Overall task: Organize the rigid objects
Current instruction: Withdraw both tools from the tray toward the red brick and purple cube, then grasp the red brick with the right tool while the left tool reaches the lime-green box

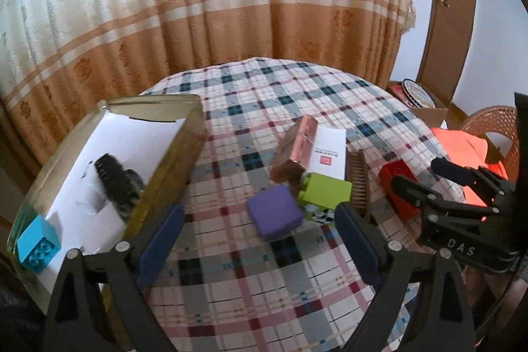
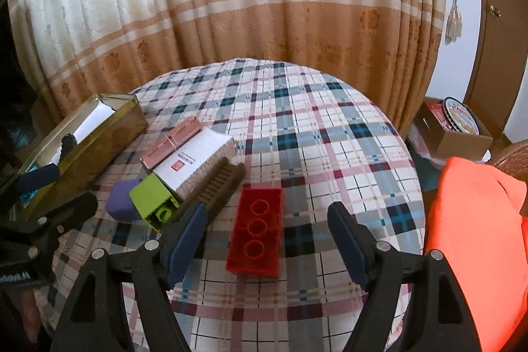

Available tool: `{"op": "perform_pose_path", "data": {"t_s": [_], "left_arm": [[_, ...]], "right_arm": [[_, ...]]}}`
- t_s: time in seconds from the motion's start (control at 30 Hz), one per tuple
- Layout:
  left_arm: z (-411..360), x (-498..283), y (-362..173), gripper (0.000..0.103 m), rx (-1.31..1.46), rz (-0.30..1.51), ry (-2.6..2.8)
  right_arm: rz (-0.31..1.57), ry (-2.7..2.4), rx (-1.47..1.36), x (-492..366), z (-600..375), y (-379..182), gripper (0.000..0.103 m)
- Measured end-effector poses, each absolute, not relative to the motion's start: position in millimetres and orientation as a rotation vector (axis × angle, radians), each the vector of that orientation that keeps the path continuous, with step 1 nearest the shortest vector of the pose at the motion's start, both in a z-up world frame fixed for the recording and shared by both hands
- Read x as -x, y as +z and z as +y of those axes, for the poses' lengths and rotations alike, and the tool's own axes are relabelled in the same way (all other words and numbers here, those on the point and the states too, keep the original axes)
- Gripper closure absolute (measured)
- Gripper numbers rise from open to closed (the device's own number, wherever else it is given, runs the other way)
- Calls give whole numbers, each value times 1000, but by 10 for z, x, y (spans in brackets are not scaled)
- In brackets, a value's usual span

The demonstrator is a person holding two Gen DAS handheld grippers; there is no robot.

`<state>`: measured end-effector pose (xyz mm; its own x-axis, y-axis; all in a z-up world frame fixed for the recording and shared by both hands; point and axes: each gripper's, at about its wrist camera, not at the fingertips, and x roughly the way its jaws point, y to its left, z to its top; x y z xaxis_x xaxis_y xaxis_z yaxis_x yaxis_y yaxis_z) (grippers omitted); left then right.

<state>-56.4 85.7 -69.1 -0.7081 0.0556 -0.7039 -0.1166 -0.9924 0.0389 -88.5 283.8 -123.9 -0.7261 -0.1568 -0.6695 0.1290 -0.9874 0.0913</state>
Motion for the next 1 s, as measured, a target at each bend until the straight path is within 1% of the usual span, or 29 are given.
{"op": "perform_pose_path", "data": {"t_s": [0.23,0.33,0.37,0.4,0.43,0.47,0.5,0.63,0.83,0.9,0.93,1.0], "left_arm": [[946,663,-819,9,1195,146,2790],[967,679,-848,9,1203,142,2780],[974,682,-854,9,1202,143,2778],[984,684,-860,9,1200,145,2776],[993,687,-864,9,1196,147,2774],[1005,694,-873,9,1195,149,2771],[1012,704,-877,9,1196,149,2769],[1094,742,-919,9,1189,162,2736],[1132,825,-987,23,1230,145,2692],[1161,830,-998,31,1230,168,2695],[1177,822,-995,32,1224,177,2692],[1212,813,-999,33,1214,200,2682]], "right_arm": [[-52,-2790,-1111,914,2849,-1287,26],[-50,-2774,-1165,961,2863,-1330,26],[-49,-2773,-1171,967,2867,-1335,30],[-39,-2776,-1177,971,2863,-1343,38],[-15,-2774,-1201,980,2849,-1370,50],[4,-2764,-1229,995,2838,-1403,55],[37,-2764,-1239,995,2825,-1431,59],[56,-2769,-1227,980,2836,-1436,60],[47,-2760,-1220,977,2852,-1431,61],[65,-2759,-1221,973,2834,-1427,61],[71,-2759,-1221,977,2823,-1428,60],[71,-2756,-1220,977,2818,-1432,60]]}}
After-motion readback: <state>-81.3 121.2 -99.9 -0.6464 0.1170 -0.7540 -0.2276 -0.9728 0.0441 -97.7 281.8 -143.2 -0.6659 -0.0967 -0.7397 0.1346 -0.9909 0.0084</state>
